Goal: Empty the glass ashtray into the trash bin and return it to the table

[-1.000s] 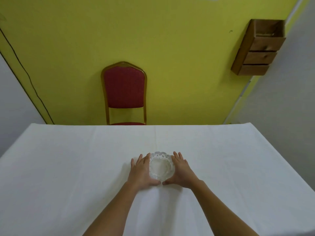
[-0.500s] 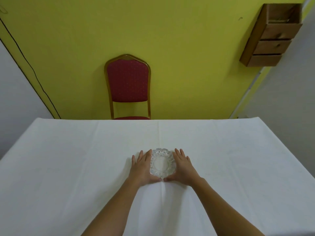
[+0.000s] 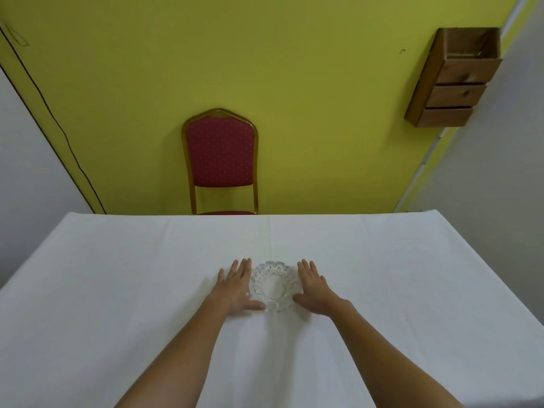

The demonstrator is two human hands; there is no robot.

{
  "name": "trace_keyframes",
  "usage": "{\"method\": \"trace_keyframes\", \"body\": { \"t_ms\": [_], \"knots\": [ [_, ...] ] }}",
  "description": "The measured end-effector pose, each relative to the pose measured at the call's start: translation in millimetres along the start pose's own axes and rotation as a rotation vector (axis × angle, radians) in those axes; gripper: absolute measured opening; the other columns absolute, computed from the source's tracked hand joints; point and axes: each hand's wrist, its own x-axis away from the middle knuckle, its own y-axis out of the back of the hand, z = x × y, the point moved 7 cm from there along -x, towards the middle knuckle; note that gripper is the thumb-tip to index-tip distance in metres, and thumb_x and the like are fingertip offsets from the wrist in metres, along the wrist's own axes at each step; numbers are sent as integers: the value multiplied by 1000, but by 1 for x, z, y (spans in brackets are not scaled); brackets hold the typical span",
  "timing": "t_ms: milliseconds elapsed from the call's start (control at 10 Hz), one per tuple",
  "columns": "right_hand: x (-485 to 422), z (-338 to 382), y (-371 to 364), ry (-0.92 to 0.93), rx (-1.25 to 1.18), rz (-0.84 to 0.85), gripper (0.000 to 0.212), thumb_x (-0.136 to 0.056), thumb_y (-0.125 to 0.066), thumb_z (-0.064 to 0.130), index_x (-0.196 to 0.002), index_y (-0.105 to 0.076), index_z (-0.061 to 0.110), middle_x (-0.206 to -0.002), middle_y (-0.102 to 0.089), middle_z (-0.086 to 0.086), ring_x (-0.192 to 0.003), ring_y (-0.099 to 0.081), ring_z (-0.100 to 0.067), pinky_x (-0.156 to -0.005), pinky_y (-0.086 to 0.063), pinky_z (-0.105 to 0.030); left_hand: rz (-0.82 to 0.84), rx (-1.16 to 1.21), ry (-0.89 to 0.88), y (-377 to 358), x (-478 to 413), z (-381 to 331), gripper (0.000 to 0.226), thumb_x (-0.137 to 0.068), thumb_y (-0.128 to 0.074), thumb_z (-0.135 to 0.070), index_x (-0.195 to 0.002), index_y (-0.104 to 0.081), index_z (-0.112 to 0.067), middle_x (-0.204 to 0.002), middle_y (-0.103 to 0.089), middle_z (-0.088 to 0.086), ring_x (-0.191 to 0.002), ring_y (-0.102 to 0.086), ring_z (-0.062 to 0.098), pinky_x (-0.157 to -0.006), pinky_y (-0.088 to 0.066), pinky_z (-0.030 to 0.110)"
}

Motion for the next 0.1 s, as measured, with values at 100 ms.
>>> {"method": "trace_keyframes", "body": {
  "t_ms": [100],
  "knots": [
    [2,8,27,27,57,-88,69,-99,-39,23,-152,0,5,-163,6,-11,-150,11,-28,-121,-6,-52,-78,-58,-1,33,4,-4,102,-88,-50,-60,-151,10,-7,-161,13,10,-149,13,25,-119,2,50]
  ]
}}
